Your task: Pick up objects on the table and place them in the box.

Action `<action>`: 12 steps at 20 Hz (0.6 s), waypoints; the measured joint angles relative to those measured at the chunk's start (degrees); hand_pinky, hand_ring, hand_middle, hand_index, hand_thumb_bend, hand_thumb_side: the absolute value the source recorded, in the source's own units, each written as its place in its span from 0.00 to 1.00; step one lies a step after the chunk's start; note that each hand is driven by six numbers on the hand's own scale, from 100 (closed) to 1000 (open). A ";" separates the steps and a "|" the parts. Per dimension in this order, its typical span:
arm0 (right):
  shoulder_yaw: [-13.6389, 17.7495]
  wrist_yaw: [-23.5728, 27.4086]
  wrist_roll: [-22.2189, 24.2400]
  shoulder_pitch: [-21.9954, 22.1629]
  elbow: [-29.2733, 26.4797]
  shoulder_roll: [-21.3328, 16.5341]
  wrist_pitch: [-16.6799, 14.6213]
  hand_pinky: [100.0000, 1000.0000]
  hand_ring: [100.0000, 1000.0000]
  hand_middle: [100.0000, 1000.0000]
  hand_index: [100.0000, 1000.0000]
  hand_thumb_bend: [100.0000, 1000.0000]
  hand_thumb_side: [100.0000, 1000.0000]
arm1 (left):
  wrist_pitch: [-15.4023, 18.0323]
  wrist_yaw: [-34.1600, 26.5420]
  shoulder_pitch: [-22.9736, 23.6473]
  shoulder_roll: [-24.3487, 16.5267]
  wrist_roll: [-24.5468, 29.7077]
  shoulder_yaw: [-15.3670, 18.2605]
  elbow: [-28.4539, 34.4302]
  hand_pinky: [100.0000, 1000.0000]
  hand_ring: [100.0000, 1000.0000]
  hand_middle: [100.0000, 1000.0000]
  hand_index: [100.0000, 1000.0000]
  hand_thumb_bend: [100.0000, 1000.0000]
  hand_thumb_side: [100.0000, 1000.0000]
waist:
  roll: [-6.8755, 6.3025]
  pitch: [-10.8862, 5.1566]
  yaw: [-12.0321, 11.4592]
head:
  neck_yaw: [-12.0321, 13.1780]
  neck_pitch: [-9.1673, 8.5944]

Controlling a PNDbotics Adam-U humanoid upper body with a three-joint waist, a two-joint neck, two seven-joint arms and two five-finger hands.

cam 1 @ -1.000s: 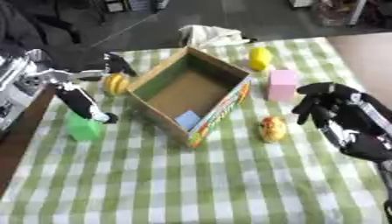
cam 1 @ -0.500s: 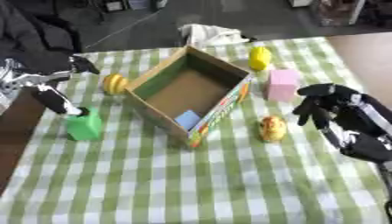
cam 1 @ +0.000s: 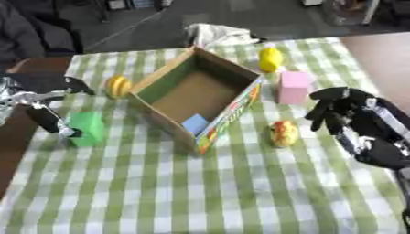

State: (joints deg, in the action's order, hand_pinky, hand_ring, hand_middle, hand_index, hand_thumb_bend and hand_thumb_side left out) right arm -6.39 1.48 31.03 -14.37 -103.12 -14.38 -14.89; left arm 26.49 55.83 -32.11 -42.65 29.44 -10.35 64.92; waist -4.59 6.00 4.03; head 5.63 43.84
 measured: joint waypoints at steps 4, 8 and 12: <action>0.01 -0.05 -0.01 -0.02 0.00 0.00 -0.01 0.63 0.44 0.48 0.78 0.00 0.38 | 0.11 0.23 0.87 1.25 0.37 0.00 -1.30 0.80 0.83 0.83 0.94 0.47 0.43 | 0.15 0.07 -0.07 | -0.11 0.00; 0.01 -0.07 -0.02 -0.03 0.00 0.00 -0.02 0.63 0.44 0.48 0.78 0.00 0.38 | -0.12 0.69 1.28 2.43 0.54 0.00 -2.38 0.77 0.78 0.79 0.92 0.40 0.40 | 0.24 0.09 -0.13 | -0.12 0.00; 0.01 -0.10 -0.03 -0.03 0.00 0.00 -0.03 0.63 0.44 0.48 0.78 0.00 0.38 | -1.19 1.01 1.47 3.15 -1.26 0.31 -2.79 0.62 0.59 0.58 0.81 0.29 0.35 | 0.30 0.09 -0.14 | -0.20 0.00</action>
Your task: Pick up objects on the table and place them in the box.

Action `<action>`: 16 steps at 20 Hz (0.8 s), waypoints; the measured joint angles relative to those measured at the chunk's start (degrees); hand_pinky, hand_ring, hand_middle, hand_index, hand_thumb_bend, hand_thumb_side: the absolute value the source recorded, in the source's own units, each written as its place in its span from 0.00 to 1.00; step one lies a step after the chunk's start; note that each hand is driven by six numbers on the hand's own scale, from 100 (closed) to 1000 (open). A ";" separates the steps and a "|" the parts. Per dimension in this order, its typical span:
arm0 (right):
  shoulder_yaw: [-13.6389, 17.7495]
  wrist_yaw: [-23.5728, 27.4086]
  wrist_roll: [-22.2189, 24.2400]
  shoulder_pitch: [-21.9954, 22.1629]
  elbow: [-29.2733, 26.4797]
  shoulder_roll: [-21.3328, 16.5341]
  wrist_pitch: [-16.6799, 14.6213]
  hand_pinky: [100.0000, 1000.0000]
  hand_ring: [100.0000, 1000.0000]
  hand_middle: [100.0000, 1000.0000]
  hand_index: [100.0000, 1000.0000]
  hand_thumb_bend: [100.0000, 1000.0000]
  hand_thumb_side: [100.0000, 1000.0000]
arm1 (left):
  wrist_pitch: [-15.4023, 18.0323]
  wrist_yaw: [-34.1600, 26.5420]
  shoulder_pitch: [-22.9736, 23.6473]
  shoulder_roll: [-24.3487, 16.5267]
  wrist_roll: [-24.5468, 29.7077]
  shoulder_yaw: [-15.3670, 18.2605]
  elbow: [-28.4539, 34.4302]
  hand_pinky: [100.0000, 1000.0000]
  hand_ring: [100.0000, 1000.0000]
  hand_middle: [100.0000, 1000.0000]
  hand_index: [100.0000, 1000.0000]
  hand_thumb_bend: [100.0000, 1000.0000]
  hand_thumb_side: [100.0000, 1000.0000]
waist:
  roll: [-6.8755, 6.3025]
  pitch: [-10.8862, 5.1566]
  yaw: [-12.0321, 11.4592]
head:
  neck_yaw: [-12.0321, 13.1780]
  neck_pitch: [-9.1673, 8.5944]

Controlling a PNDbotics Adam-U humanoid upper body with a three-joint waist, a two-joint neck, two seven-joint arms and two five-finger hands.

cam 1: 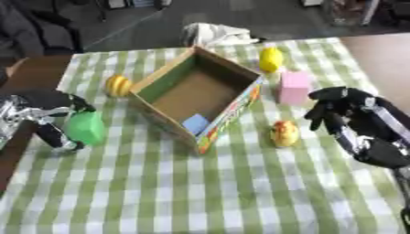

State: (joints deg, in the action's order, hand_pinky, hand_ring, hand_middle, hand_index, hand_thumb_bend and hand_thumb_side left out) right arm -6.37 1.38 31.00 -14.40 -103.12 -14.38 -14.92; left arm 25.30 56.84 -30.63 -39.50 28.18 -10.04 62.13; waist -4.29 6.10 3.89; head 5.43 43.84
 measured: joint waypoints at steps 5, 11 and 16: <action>0.00 -0.12 -0.02 0.01 0.00 0.00 -0.01 0.63 0.44 0.48 0.78 0.00 0.38 | -1.28 -0.61 0.49 0.12 -6.95 -0.04 2.26 0.43 0.42 0.40 0.68 0.15 0.26 | 0.06 0.08 -0.11 | -0.05 0.00; 0.00 -0.27 -0.08 0.17 0.01 -0.04 -0.07 0.63 0.44 0.48 0.78 0.00 0.38 | -1.22 -10.04 -0.62 -3.01 -8.94 -1.62 14.82 0.43 0.40 0.38 0.67 0.05 0.20 | -0.25 0.02 -0.28 | -0.25 0.00; -0.04 -0.28 0.04 0.25 0.05 -0.05 -0.03 0.63 0.44 0.48 0.78 0.00 0.38 | -1.28 -18.94 -4.93 -3.77 -4.81 -5.09 26.40 0.45 0.42 0.40 0.68 0.09 0.21 | -0.52 -0.19 0.25 | -0.22 0.00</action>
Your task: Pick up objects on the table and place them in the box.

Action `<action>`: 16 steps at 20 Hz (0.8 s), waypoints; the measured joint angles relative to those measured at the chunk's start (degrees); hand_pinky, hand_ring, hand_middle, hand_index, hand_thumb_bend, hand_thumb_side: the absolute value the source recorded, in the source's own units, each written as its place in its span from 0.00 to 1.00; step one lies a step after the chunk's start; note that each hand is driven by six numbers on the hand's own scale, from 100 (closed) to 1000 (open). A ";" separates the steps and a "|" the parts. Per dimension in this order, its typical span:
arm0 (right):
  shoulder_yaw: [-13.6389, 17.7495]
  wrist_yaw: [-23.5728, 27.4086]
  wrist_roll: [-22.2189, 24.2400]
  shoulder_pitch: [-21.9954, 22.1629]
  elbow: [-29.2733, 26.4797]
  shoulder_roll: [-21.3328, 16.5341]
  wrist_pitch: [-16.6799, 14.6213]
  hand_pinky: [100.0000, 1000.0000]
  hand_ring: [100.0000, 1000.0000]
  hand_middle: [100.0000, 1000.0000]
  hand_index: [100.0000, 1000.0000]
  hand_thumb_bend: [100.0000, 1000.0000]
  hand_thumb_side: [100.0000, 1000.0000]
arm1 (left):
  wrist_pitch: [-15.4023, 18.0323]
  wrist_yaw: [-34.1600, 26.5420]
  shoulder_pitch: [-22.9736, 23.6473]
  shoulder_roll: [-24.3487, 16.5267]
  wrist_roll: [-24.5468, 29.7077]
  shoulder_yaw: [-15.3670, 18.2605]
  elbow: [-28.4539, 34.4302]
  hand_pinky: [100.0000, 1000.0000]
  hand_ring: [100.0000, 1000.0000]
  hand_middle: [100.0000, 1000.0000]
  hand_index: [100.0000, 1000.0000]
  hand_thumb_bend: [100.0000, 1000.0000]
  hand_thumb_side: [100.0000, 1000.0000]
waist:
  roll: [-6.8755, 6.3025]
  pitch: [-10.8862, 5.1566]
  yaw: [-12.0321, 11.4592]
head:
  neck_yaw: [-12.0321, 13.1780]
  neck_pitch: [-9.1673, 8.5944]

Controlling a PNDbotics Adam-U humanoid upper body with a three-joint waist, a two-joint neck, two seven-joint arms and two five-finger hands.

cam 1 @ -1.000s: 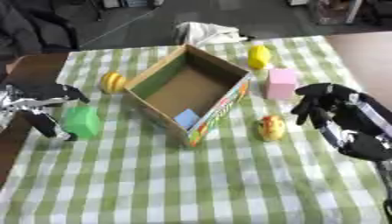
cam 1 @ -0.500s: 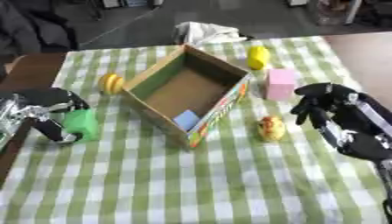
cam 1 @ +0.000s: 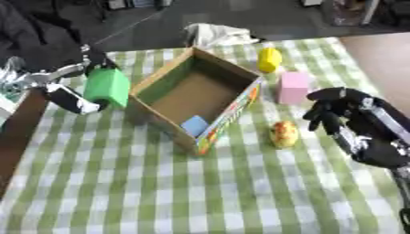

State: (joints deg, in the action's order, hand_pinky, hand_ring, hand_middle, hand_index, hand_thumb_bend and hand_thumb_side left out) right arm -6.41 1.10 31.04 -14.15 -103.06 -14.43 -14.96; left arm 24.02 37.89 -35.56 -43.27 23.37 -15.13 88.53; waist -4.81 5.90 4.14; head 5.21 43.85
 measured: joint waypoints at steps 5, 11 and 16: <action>-0.03 0.00 0.17 -0.02 0.17 0.01 -0.06 0.63 0.44 0.48 0.77 0.00 0.38 | 0.39 -0.43 -3.91 2.76 3.84 -3.86 2.33 0.48 0.44 0.42 0.71 0.17 0.25 | 0.08 -0.07 0.58 | 0.03 0.00; -0.35 0.02 0.37 -0.30 0.25 0.05 0.02 0.63 0.44 0.48 0.77 0.00 0.38 | 0.41 6.01 -6.87 7.61 2.31 -6.06 -3.42 0.52 0.48 0.47 0.75 0.23 0.27 | 0.69 0.06 1.04 | 0.17 0.00; -0.47 0.09 0.57 -0.49 0.26 0.24 0.03 0.63 0.44 0.48 0.77 0.00 0.38 | 0.16 13.48 -8.13 10.96 -2.76 -6.80 -9.85 0.61 0.58 0.58 0.81 0.26 0.28 | 1.17 0.37 1.52 | 0.64 -0.02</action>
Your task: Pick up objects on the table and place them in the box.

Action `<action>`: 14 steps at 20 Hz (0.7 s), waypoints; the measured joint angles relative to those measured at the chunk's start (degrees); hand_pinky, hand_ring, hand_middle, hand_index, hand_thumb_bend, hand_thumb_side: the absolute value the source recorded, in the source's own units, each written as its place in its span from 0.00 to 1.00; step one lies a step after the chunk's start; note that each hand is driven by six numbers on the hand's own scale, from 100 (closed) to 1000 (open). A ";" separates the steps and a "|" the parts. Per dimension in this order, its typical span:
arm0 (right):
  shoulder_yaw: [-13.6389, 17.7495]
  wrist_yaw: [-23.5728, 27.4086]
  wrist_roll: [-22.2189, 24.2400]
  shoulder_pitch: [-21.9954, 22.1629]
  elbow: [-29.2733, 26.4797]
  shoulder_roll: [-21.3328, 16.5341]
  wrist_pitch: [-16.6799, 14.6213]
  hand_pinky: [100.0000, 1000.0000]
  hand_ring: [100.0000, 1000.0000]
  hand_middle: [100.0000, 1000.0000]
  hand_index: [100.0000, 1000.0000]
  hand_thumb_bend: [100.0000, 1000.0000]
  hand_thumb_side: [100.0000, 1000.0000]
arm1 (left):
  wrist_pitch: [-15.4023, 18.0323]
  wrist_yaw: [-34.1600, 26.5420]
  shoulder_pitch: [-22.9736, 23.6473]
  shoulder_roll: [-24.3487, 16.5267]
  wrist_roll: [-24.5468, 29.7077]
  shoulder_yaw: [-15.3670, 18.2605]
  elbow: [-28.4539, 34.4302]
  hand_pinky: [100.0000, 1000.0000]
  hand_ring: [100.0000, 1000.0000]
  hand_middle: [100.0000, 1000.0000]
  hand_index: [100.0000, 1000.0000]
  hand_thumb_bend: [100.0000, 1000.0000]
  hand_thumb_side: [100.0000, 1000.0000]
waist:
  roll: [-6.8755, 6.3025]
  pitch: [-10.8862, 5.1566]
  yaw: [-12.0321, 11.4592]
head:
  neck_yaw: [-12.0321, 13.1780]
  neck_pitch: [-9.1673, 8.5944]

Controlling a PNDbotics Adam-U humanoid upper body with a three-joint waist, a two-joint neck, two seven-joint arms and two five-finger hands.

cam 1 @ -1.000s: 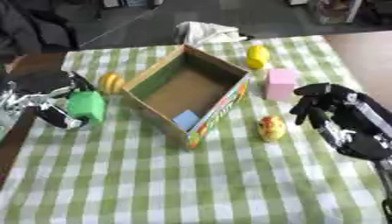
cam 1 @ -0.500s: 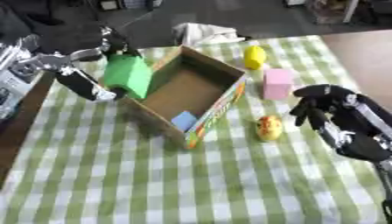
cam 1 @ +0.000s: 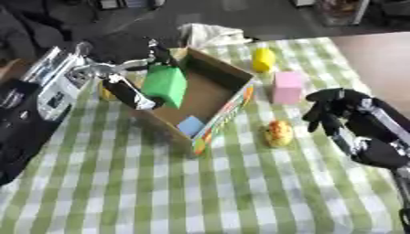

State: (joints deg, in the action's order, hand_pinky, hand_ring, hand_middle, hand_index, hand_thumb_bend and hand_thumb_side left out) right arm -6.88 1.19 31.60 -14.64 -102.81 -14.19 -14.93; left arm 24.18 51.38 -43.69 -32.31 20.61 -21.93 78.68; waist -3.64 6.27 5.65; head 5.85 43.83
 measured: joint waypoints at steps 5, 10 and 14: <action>-0.23 0.07 0.18 -0.47 0.00 0.35 -0.10 0.62 0.44 0.48 0.77 0.00 0.38 | 0.90 5.28 -0.14 1.63 -3.79 -0.49 -4.73 0.69 0.72 0.72 0.88 0.35 0.34 | 0.20 0.39 0.31 | 0.11 -0.06; -0.23 0.15 0.22 -0.48 0.00 0.35 -0.06 0.62 0.44 0.48 0.77 0.00 0.38 | 3.13 7.46 -0.11 1.63 -1.21 -0.80 -6.03 0.77 0.81 0.83 0.94 0.43 0.37 | 0.20 0.46 0.32 | 0.09 -0.06; -0.23 0.15 0.22 -0.47 0.00 0.35 -0.06 0.62 0.44 0.48 0.77 0.00 0.38 | 4.43 5.87 0.21 0.64 2.69 -0.70 -3.88 0.76 0.80 0.82 0.93 0.40 0.35 | 0.04 0.46 0.11 | 0.03 -0.06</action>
State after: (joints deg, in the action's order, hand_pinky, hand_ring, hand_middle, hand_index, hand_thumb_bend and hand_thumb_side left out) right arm -7.11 1.34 31.83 -15.11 -102.80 -13.84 -14.99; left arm 28.61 57.24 -43.48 -31.67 23.30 -22.63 74.81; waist -3.60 6.73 5.76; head 5.88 43.77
